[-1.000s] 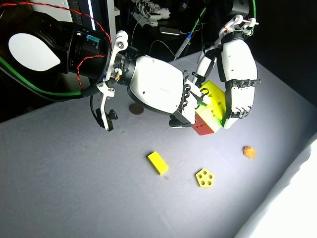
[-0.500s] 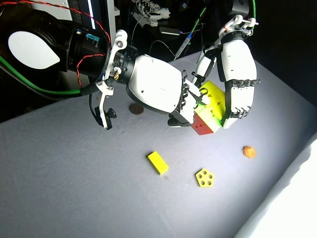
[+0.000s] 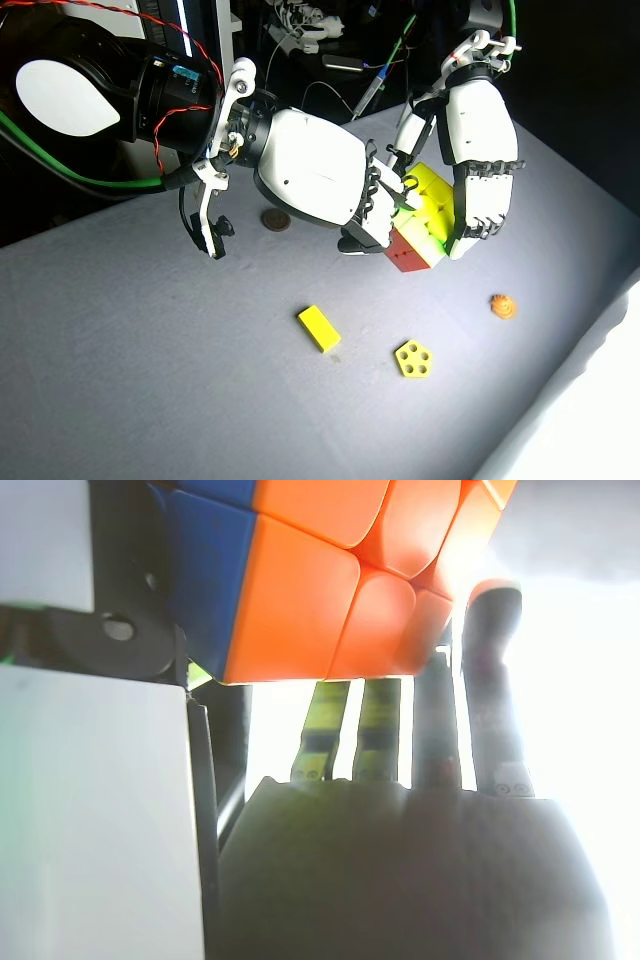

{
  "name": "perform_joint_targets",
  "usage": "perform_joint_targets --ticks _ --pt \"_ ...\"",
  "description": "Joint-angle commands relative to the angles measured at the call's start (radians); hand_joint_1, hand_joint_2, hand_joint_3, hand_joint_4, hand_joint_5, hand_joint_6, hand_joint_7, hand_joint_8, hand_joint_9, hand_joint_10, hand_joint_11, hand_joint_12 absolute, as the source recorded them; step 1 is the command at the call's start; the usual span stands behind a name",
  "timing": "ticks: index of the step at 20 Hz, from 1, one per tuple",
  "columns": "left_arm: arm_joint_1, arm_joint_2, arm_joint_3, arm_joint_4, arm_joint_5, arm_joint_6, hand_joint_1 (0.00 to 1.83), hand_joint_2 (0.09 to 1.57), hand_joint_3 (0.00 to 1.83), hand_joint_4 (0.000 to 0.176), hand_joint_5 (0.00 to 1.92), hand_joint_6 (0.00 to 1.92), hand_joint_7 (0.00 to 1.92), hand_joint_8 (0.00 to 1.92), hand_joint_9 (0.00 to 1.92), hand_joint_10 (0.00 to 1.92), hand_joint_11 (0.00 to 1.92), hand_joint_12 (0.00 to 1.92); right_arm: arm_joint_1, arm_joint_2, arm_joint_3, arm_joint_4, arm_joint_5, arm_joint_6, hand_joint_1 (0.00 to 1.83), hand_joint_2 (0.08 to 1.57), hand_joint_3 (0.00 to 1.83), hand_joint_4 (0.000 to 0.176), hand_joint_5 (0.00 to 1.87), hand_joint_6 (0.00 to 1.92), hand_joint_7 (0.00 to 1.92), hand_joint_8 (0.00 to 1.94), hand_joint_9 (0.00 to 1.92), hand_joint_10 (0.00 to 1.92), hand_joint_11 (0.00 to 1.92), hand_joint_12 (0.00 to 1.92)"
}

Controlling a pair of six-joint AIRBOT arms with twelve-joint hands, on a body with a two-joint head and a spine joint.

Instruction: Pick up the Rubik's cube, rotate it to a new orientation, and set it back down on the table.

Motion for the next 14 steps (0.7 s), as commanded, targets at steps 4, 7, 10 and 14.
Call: perform_joint_targets --ticks 4,7,10,14 --pt "-0.027 0.004 0.0 0.058 0.01 -0.014 0.98 1.44 0.0 0.021 0.45 1.76 0.46 1.88 0.32 1.92 0.35 1.92 0.007 0.004 -0.012 -0.001 0.059 0.002 0.18 1.26 0.0 0.0 0.27 0.01 0.47 1.51 0.5 1.92 0.5 1.92" --pt "-0.027 0.004 0.0 0.057 0.01 -0.014 0.98 1.44 0.0 0.02 0.46 1.75 0.44 1.89 0.32 1.92 0.35 1.92 0.006 0.005 -0.015 -0.001 0.049 0.002 0.18 1.26 0.0 0.0 0.26 0.0 0.45 1.51 0.47 1.92 0.46 1.92" --pt "-0.028 0.004 0.001 0.057 0.01 -0.014 0.97 1.45 0.0 0.02 0.44 1.77 0.43 1.92 0.3 1.92 0.34 1.92 0.004 0.006 -0.017 -0.001 0.044 0.002 0.19 1.26 0.0 0.0 0.26 0.0 0.44 1.49 0.45 1.92 0.45 1.92" --pt "-0.03 0.004 0.0 0.057 0.01 -0.014 0.97 1.45 0.0 0.018 0.44 1.76 0.44 1.91 0.32 1.92 0.35 1.92 -0.006 0.019 -0.036 -0.001 0.042 0.002 0.18 1.26 0.0 0.0 0.26 0.0 0.43 1.52 0.46 1.92 0.47 1.92"
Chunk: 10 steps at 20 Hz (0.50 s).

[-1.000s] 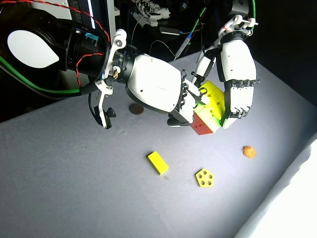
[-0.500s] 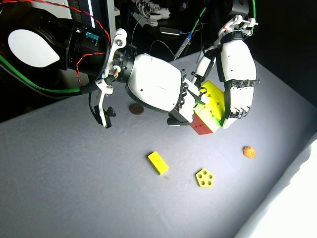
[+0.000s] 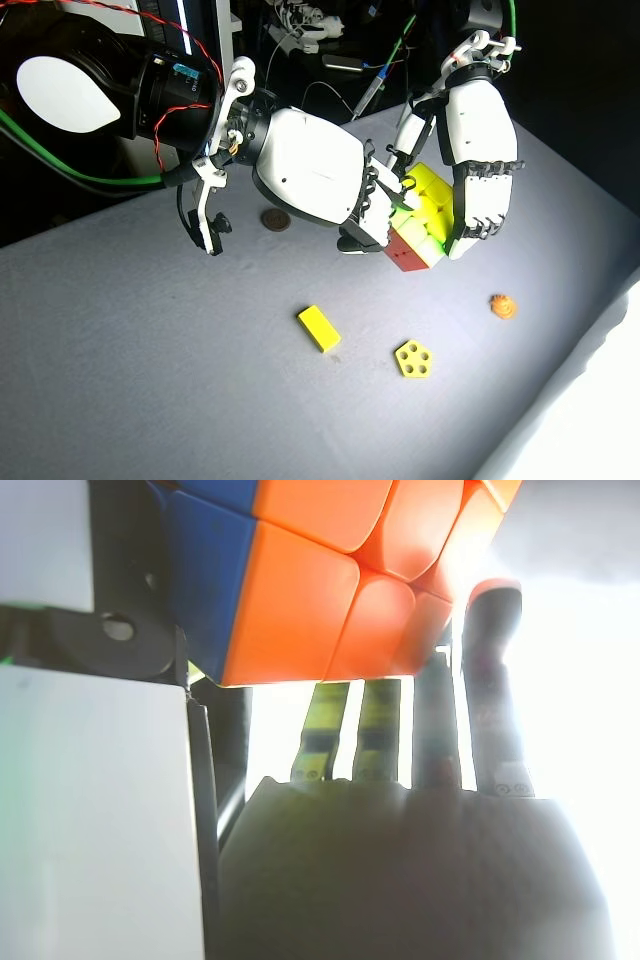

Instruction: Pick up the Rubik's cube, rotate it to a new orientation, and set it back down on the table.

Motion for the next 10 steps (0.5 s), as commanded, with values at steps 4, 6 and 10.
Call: perform_joint_targets --ticks 4,6,10 --pt "-0.029 0.004 0.001 0.06 0.008 -0.017 0.98 1.44 0.0 0.022 0.45 1.77 0.44 1.9 0.31 1.92 0.33 1.92 0.001 0.005 -0.013 -0.003 0.066 -0.002 0.16 1.26 0.0 0.0 0.26 0.0 0.45 1.51 0.47 1.92 0.47 1.92" --pt "-0.029 0.004 0.001 0.06 0.008 -0.017 0.98 1.44 0.0 0.024 0.45 1.77 0.45 1.88 0.32 1.92 0.34 1.92 0.001 0.005 -0.013 -0.003 0.067 -0.002 0.18 1.26 0.0 0.0 0.26 0.0 0.45 1.51 0.48 1.92 0.48 1.92" --pt "-0.03 0.004 0.001 0.06 0.008 -0.017 0.97 1.45 0.0 0.025 0.44 1.78 0.43 1.9 0.32 1.92 0.34 1.92 0.009 0.005 -0.001 0.002 0.105 0.003 0.2 1.25 0.0 0.0 0.27 0.01 0.46 1.48 0.48 1.91 0.47 1.92"
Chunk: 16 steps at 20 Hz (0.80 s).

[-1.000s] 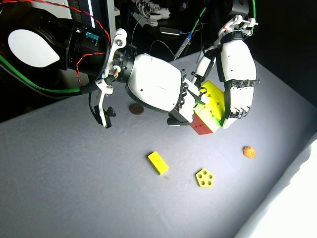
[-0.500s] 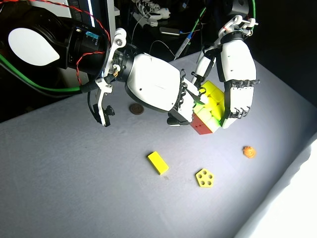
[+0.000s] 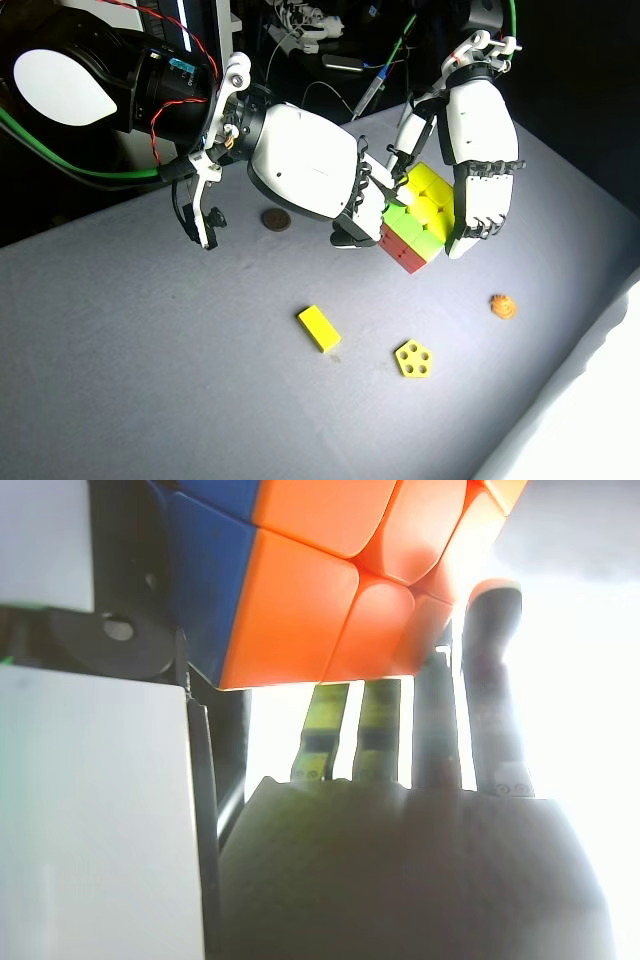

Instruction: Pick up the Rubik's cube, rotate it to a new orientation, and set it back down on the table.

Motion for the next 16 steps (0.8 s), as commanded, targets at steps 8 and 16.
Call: perform_joint_targets --ticks 8,16 --pt "-0.029 0.004 0.0 0.058 0.011 -0.018 0.97 1.45 0.0 0.018 0.44 1.77 0.43 1.92 0.31 1.92 0.34 1.92 0.136 0.001 0.138 0.242 0.074 0.017 0.17 1.26 0.0 0.0 0.25 0.0 0.44 1.51 0.45 1.92 0.44 1.92" --pt "0.046 0.005 0.011 0.335 0.01 -0.343 1.0 1.43 0.0 0.013 0.47 1.72 0.47 1.88 0.32 1.91 0.33 1.92 0.104 0.0 0.168 0.245 0.071 0.002 0.14 1.26 0.0 0.0 0.24 0.01 0.42 1.54 0.45 1.92 0.43 1.92"
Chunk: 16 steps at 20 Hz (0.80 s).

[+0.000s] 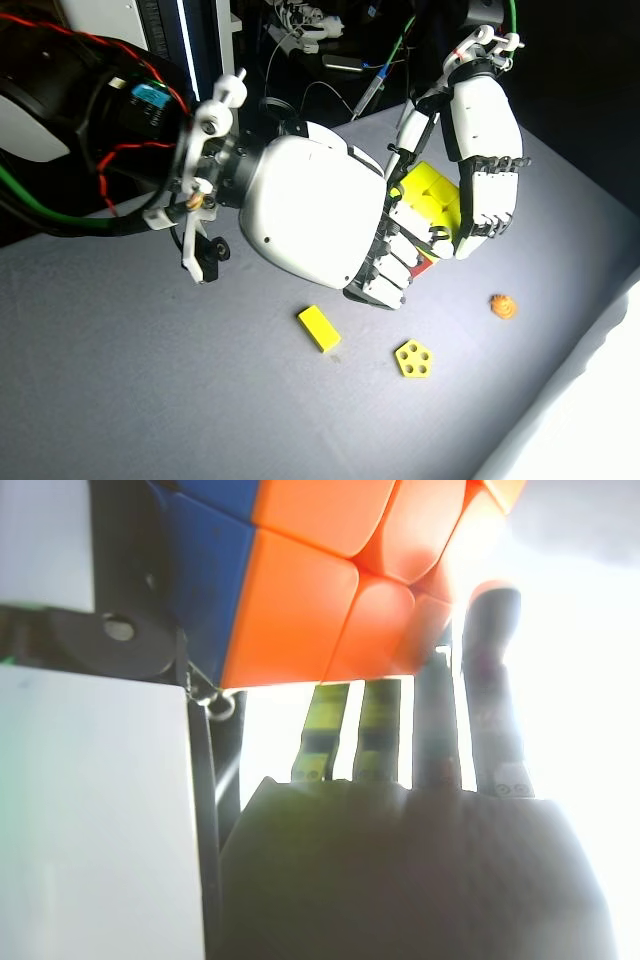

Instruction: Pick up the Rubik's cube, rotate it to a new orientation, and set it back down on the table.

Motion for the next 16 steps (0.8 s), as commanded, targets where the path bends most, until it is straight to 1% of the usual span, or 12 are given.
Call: perform_joint_targets --ticks 1,2,3,5,6,7,8,9,11,12,13,16 --pt "0.0 0.005 0.002 0.092 -0.006 -0.057 0.99 1.44 0.0 0.008 0.46 1.72 0.45 1.9 0.32 1.92 0.32 1.92 0.007 0.009 0.004 0.004 0.107 0.001 0.16 1.27 0.0 0.0 0.23 0.0 0.43 1.54 0.46 1.92 0.48 1.92" --pt "0.017 0.005 0.004 0.149 -0.013 -0.118 0.97 1.45 0.0 0.014 0.44 1.76 0.44 1.92 0.32 1.92 0.33 1.92 0.006 0.009 0.007 -0.001 0.108 0.001 0.19 1.26 0.0 0.0 0.24 0.01 0.44 1.53 0.46 1.92 0.49 1.92" --pt "0.046 0.005 0.004 0.239 -0.041 -0.229 0.97 1.45 0.0 0.018 0.44 1.76 0.44 1.9 0.31 1.92 0.33 1.92 0.002 0.009 0.011 -0.02 0.126 0.001 0.18 1.26 0.0 0.0 0.26 0.01 0.46 1.5 0.49 1.91 0.51 1.92" --pt "0.112 0.004 0.001 0.412 -0.14 -0.435 0.97 1.45 0.0 0.024 0.44 1.78 0.44 1.89 0.31 1.91 0.33 1.92 -0.03 0.009 0.029 -0.076 0.262 0.001 0.16 1.26 0.0 0.0 0.24 0.0 0.45 1.5 0.48 1.92 0.48 1.92" --pt "0.131 0.004 0.002 0.459 -0.173 -0.483 0.97 1.45 0.0 0.025 0.43 1.79 0.45 1.88 0.31 1.92 0.33 1.92 -0.042 0.009 0.039 -0.085 0.304 0.001 0.15 1.26 0.0 0.0 0.24 0.0 0.44 1.49 0.45 1.91 0.47 1.92" --pt "0.165 0.001 0.007 0.518 -0.21 -0.556 0.97 1.45 0.0 0.024 0.44 1.78 0.44 1.89 0.32 1.92 0.35 1.92 -0.057 0.009 0.059 -0.099 0.345 0.005 0.17 1.26 0.0 0.0 0.26 0.01 0.43 1.31 0.41 1.8 0.4 1.92" --pt "0.177 0.0 0.011 0.538 -0.215 -0.576 0.97 1.45 0.0 0.023 0.45 1.77 0.44 1.89 0.32 1.92 0.36 1.92 -0.062 0.008 0.069 -0.117 0.354 0.017 0.18 1.26 0.0 0.0 0.28 0.01 0.41 1.02 0.36 1.59 0.27 1.92" --pt "0.203 -0.002 0.022 0.585 -0.216 -0.629 0.97 1.45 0.0 0.024 0.44 1.78 0.43 1.9 0.32 1.92 0.35 1.92 -0.078 -0.001 0.101 -0.231 0.382 0.104 0.17 1.26 0.0 0.0 0.28 0.01 0.41 0.77 0.33 1.41 0.2 1.89" --pt "0.236 -0.008 0.037 0.639 -0.227 -0.691 0.97 1.45 0.0 0.016 0.45 1.76 0.42 1.92 0.31 1.92 0.36 1.92 -0.093 -0.017 0.141 -0.432 0.383 0.222 0.05 1.27 0.0 0.0 0.23 0.0 0.34 0.22 0.25 0.86 0.02 1.58" --pt "0.247 -0.013 0.043 0.655 -0.238 -0.712 0.97 1.45 0.0 0.017 0.45 1.76 0.42 1.92 0.31 1.92 0.36 1.92 -0.095 -0.021 0.149 -0.5 0.354 0.265 0.05 1.27 0.0 0.0 0.22 0.0 0.32 0.09 0.24 0.64 0.0 1.42" --pt "0.267 -0.023 0.053 0.684 -0.268 -0.748 0.98 1.45 0.0 0.014 0.45 1.75 0.42 1.92 0.31 1.92 0.36 1.92 -0.095 -0.025 0.151 -0.563 0.293 0.307 0.04 1.27 0.0 0.0 0.18 0.0 0.25 0.02 0.2 0.39 0.0 1.14" --pt "0.306 -0.046 0.074 0.739 -0.293 -0.81 0.98 1.45 0.0 0.014 0.45 1.75 0.43 1.92 0.32 1.92 0.36 1.92 -0.096 -0.03 0.15 -0.818 0.224 0.506 0.01 1.27 0.0 0.0 0.17 0.01 0.14 0.01 0.13 0.15 0.0 0.42"
